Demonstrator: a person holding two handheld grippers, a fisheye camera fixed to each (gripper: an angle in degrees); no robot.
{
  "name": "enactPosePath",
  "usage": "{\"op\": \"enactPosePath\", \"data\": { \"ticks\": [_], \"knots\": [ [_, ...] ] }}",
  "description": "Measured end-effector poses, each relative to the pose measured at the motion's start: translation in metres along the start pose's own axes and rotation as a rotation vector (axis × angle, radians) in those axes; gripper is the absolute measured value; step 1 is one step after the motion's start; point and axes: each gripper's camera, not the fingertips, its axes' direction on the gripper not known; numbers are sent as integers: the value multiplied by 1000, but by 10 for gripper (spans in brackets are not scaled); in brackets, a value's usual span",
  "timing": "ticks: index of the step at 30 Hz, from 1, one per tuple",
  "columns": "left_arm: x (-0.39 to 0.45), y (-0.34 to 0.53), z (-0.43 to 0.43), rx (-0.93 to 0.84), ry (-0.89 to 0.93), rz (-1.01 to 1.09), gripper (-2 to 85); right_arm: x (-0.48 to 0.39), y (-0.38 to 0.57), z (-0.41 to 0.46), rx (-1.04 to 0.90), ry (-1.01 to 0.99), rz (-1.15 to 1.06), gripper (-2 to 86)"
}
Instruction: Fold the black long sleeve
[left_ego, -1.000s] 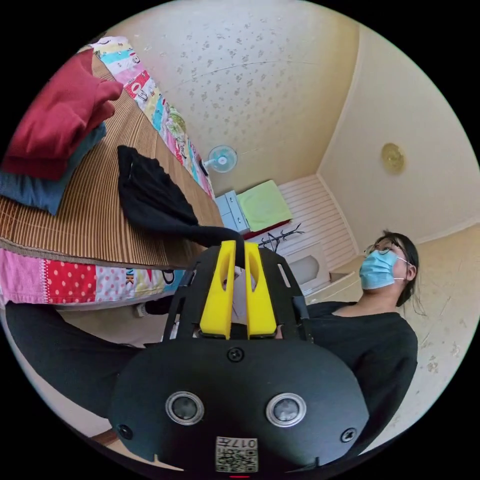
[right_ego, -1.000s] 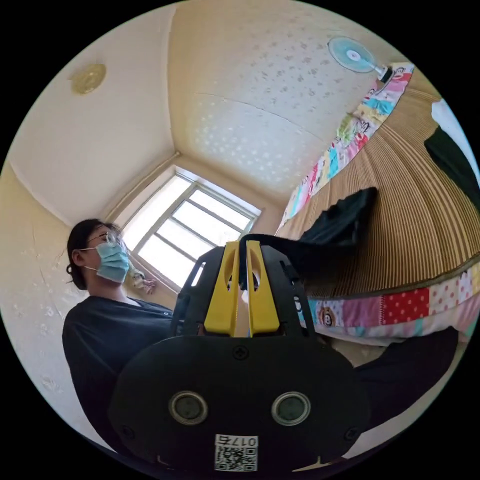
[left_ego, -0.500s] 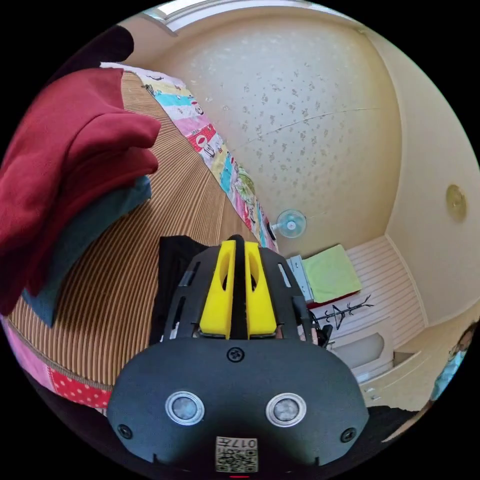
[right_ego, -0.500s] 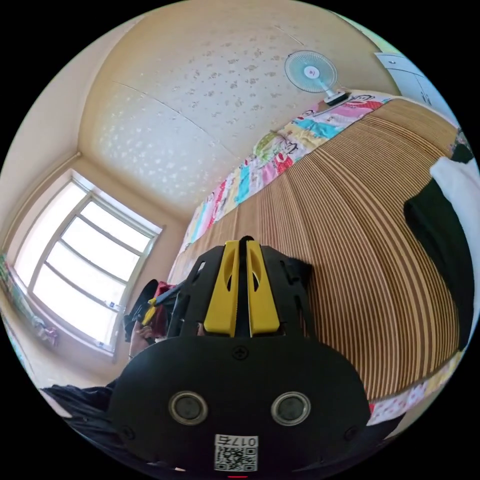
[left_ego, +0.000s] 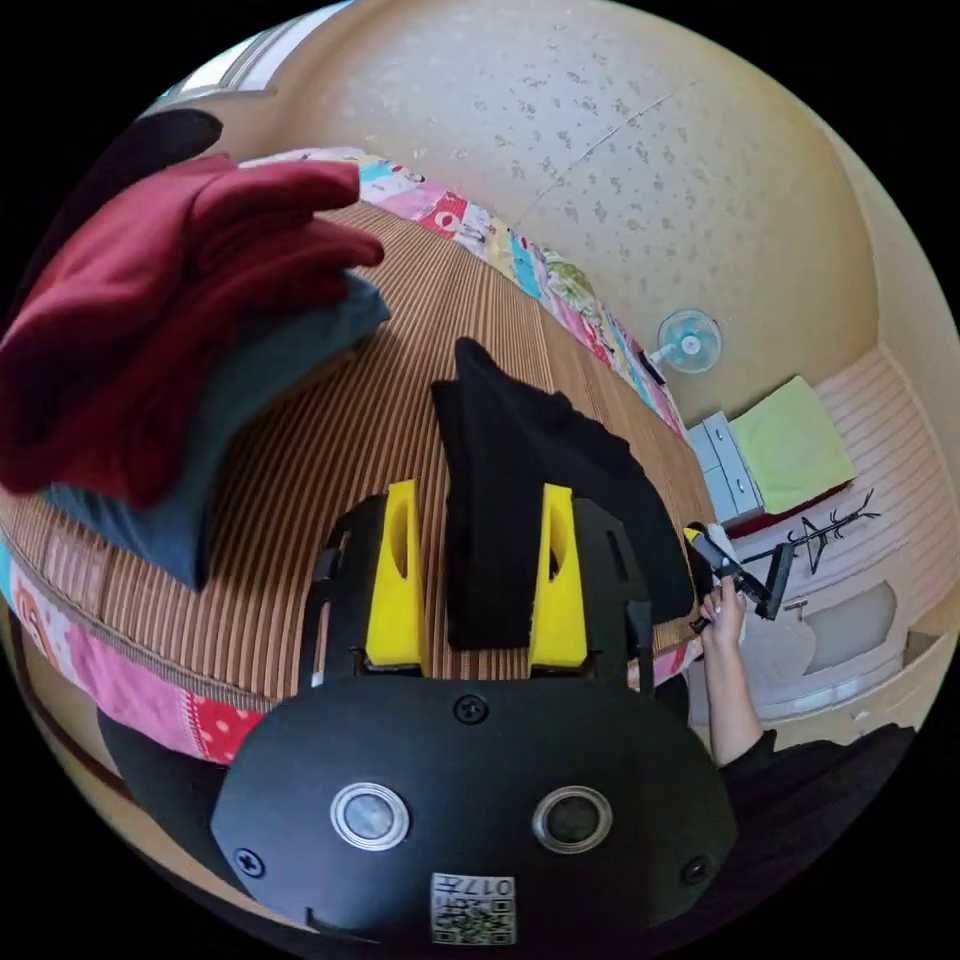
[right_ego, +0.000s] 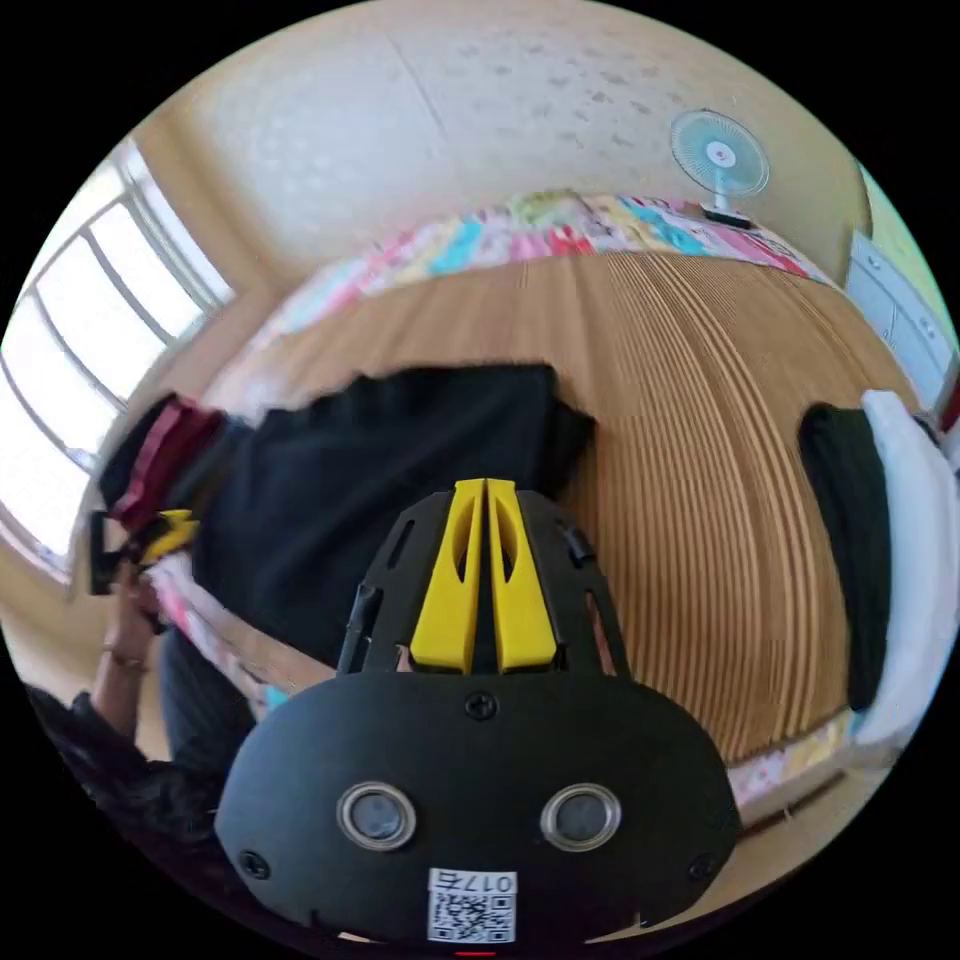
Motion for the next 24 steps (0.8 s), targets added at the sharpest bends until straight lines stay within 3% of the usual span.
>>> {"op": "enactPosePath", "data": {
  "ticks": [3, 4, 8, 11, 15, 16, 17, 19, 24],
  "knots": [
    [-8, 29, 14, -12, 140, -119, 137, -9, 8, -2, 83, 10, -22, 6],
    [-60, -6, 10, 0, 402, -163, 127, -11, 0, -5, 52, 1, 12, 5],
    [-51, -18, 28, -56, 540, -193, 75, -24, -8, -32, 167, -29, 48, 4],
    [0, -42, 1, 57, 547, -22, 53, -23, -19, 4, -41, 7, 38, 4],
    [145, -69, -12, 101, 420, 392, 51, -11, -15, -6, 27, -88, 57, 4],
    [186, -68, -5, 86, 415, 490, 51, -4, -14, -14, 33, -134, 77, 4],
    [206, -65, 0, 75, 414, 538, 51, 14, -4, -16, 11, -541, 186, 5],
    [275, -41, 29, 14, 411, 695, 51, 38, 10, -23, 61, -577, 253, 6],
    [335, 19, 111, -183, 537, 769, 58, 99, 45, -22, 81, -585, 356, 13]
  ]
}}
